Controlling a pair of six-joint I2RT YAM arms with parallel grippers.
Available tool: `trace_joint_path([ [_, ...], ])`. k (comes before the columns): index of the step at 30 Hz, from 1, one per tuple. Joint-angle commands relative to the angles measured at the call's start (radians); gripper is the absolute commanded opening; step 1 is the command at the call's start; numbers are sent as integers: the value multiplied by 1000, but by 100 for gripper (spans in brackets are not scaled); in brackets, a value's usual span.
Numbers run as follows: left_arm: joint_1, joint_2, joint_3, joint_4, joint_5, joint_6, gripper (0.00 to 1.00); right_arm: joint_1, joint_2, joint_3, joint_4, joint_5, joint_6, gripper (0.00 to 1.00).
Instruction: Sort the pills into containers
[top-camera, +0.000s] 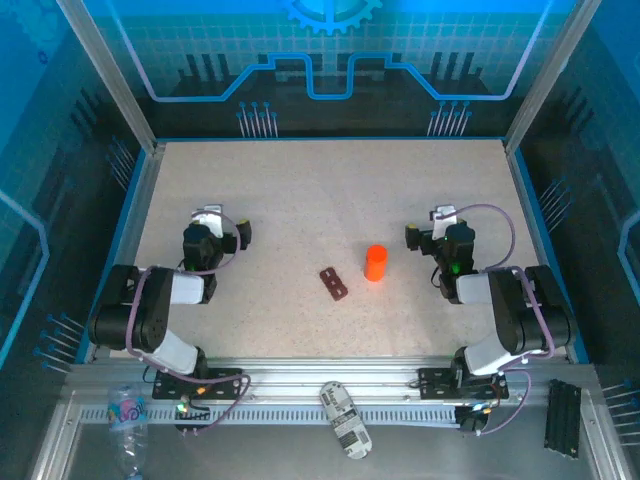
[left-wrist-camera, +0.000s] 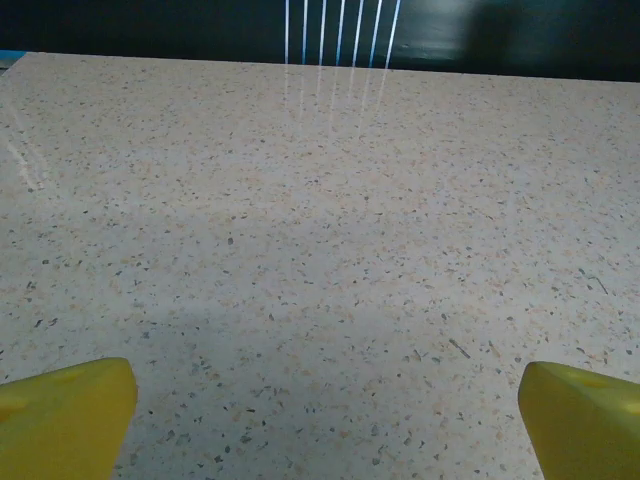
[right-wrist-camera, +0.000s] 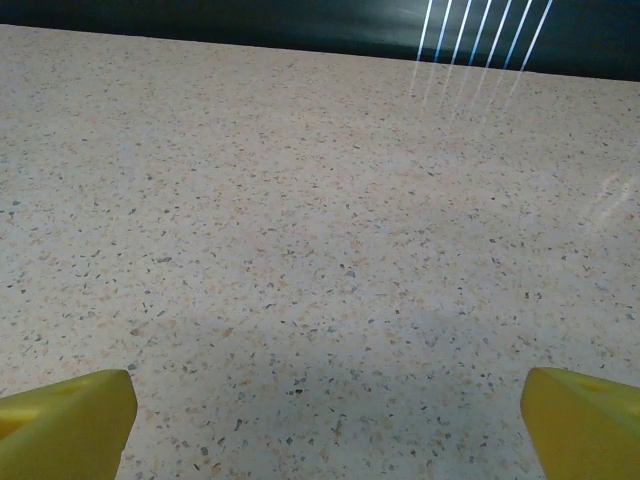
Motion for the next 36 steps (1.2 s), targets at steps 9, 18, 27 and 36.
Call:
trace_joint_path([
  [9,8,6,2,18,-10,-8,99,-8,4,22,9,-15,-20,100],
  [18,8,6,8,3,0,-5,99,-7,3,20,11,-15,-20,100],
  [27,11,5,9,1,10,-7,99,-9,3,22,8,-20,-19,100],
  [36,1,-123,29,-142,-38,-8,99,-6,-167,7,-98,72,7,100],
])
